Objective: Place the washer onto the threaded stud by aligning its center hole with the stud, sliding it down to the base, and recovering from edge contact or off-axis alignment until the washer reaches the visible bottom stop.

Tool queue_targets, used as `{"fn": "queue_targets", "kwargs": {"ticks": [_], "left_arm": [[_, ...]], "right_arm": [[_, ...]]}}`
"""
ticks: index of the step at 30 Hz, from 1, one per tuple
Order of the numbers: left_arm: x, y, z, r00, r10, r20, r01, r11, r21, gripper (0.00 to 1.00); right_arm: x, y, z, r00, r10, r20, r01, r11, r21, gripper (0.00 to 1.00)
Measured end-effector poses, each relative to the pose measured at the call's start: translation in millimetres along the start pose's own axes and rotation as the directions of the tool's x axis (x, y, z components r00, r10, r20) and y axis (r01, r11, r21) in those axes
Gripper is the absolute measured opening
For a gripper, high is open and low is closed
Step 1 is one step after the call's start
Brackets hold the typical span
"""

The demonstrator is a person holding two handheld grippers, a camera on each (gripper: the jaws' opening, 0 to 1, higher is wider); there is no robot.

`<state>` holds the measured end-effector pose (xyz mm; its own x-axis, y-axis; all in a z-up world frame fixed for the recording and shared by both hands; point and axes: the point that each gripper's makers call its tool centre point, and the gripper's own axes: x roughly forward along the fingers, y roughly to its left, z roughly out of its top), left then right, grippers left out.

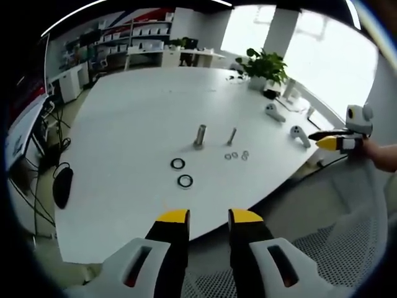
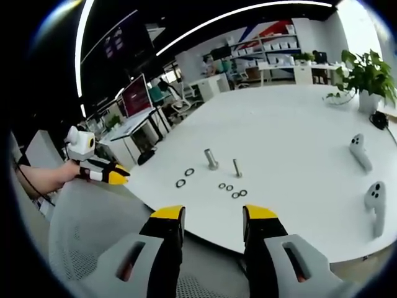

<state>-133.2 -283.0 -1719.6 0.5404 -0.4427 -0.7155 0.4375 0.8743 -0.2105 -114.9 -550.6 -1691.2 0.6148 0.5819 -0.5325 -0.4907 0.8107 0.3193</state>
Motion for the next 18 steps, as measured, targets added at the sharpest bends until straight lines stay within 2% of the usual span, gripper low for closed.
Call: {"fn": "queue_targets", "kwargs": {"ticks": [11, 18], "left_arm": [[1.3, -2.9, -3.8, 1.0, -0.014, -0.026, 0.014, 1.0, 0.011, 0.23], [1.4, 0.5, -9.6, 0.999, 0.005, -0.05, -0.005, 1.0, 0.005, 0.23]], "right_arm": [[-0.3, -3.7, 0.5, 1.0, -0.024, 0.002, 0.024, 1.0, -0.002, 0.4], [-1.1, -4.6, 0.2, 1.0, -0.03, 0.007, 0.029, 0.999, 0.016, 0.42]]}}
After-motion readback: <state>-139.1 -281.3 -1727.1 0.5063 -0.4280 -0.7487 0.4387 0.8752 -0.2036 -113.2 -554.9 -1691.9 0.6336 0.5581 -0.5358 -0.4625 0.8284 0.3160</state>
